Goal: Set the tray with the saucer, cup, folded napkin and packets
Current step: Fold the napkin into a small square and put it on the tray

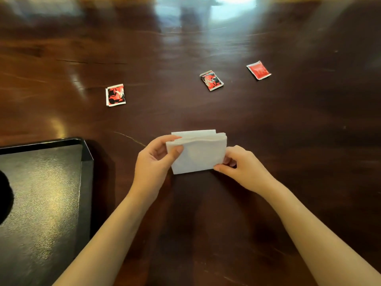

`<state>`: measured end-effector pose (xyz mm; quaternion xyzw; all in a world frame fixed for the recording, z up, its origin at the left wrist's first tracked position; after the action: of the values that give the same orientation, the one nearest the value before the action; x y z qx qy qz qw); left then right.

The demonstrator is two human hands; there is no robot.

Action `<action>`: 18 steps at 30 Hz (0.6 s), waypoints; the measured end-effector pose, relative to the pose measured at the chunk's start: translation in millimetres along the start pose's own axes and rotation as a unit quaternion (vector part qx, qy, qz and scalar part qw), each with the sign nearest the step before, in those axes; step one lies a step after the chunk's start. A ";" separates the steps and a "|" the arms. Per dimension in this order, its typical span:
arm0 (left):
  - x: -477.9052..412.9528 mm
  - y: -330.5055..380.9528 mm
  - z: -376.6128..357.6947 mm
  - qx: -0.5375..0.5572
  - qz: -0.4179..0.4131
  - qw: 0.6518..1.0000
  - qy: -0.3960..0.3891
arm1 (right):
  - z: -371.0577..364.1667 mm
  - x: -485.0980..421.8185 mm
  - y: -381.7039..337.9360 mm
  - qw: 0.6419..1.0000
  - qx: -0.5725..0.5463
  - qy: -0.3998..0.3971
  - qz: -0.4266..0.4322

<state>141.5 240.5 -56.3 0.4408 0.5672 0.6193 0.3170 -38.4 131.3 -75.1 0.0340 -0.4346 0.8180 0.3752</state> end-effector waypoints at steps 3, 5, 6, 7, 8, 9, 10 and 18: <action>-20.1 -7.7 -1.5 0.025 0.043 0.999 -0.006 | -2.4 1.7 6.6 0.998 -0.030 0.047 -0.013; -35.1 -9.7 -4.1 0.002 0.059 0.998 -0.007 | -2.8 0.8 7.0 0.997 -0.056 0.053 -0.017; -42.0 -9.5 -5.0 -0.017 0.063 0.998 -0.005 | -2.9 0.6 6.4 0.996 -0.065 0.058 -0.020; -49.2 -9.3 -5.8 -0.043 0.066 0.997 -0.005 | -2.8 -0.5 6.3 0.994 -0.074 0.070 -0.026; -55.6 -8.6 -6.7 -0.079 0.066 0.995 -0.007 | -2.6 -1.4 6.8 0.991 -0.087 0.091 -0.035; -61.3 -7.6 -8.0 -0.120 0.062 0.991 -0.011 | -2.1 -2.4 8.0 0.986 -0.106 0.119 -0.048; -65.4 -6.0 -9.0 -0.161 0.055 0.985 -0.017 | -2.1 -3.4 9.1 0.979 -0.122 0.150 -0.061; -84.9 -5.8 -17.2 -0.346 -0.013 0.934 -0.081 | -0.5 -22.0 4.0 0.942 -0.120 0.285 -0.130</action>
<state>160.1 158.3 -77.3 0.3452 0.2954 0.7353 0.5030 -25.1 117.4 -86.5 -0.1895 -0.3959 0.6798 0.5875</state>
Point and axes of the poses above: each hand's wrist, its own x-axis away from the middle knuckle, its own z-axis out of the back of the hand, y = z × x, the point moved 4 cm from there along -x, towards the middle knuckle, and after that the axes turned 8 degrees about -y, right-handed, at the moved point
